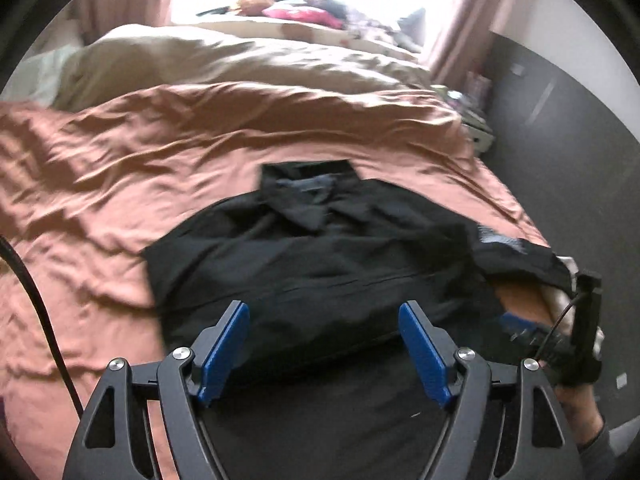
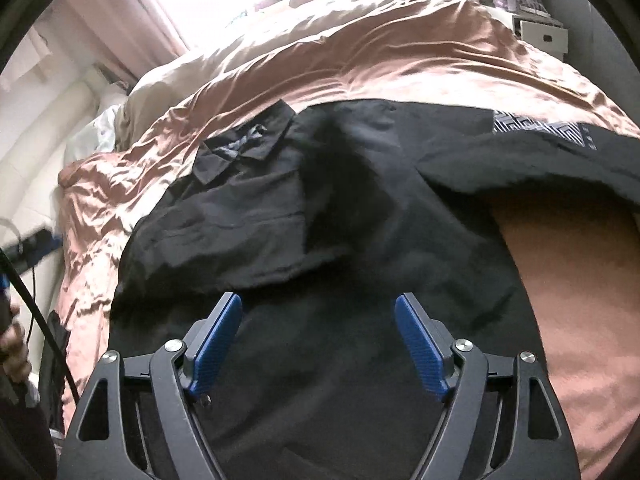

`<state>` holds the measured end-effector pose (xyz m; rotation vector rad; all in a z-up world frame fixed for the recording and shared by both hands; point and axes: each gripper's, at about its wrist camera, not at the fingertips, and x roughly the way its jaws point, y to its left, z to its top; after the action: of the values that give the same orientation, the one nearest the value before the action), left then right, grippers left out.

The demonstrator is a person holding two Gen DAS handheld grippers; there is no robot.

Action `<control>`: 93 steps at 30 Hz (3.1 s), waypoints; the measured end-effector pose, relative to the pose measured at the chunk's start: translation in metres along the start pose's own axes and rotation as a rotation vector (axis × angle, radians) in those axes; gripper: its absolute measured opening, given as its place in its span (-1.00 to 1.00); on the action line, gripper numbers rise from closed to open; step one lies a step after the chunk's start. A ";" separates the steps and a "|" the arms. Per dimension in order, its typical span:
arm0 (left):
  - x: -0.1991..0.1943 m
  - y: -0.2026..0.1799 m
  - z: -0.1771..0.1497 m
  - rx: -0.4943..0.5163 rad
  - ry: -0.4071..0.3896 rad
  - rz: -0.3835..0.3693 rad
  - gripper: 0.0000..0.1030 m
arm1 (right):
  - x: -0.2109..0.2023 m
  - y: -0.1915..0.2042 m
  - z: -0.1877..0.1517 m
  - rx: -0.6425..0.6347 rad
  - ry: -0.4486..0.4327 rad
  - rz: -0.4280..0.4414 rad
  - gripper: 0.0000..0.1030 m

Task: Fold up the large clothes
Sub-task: 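Reach the right tool to the other sleeve's patterned cuff and grasp it, then lay the held sleeve across the shirt front and open the right tool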

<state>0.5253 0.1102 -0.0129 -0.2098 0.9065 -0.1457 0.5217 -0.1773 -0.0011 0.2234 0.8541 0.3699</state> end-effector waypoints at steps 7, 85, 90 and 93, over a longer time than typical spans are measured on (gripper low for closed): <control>-0.005 0.074 -0.038 -0.090 0.040 0.115 0.52 | 0.042 -0.012 0.008 0.104 0.045 -0.038 0.23; 0.006 0.074 -0.092 -0.105 0.012 0.100 0.48 | -0.137 -0.001 -0.010 0.117 -0.449 0.066 -0.99; -0.012 0.086 -0.090 -0.098 0.011 0.126 0.48 | -0.120 0.036 -0.020 0.026 -0.400 0.130 -0.99; -0.024 0.096 -0.088 -0.096 0.001 0.143 0.48 | -0.099 0.049 -0.019 -0.019 -0.353 0.147 -0.99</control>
<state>0.4442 0.1976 -0.0705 -0.2335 0.9272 0.0306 0.4367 -0.1721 0.0722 0.3246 0.4872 0.4597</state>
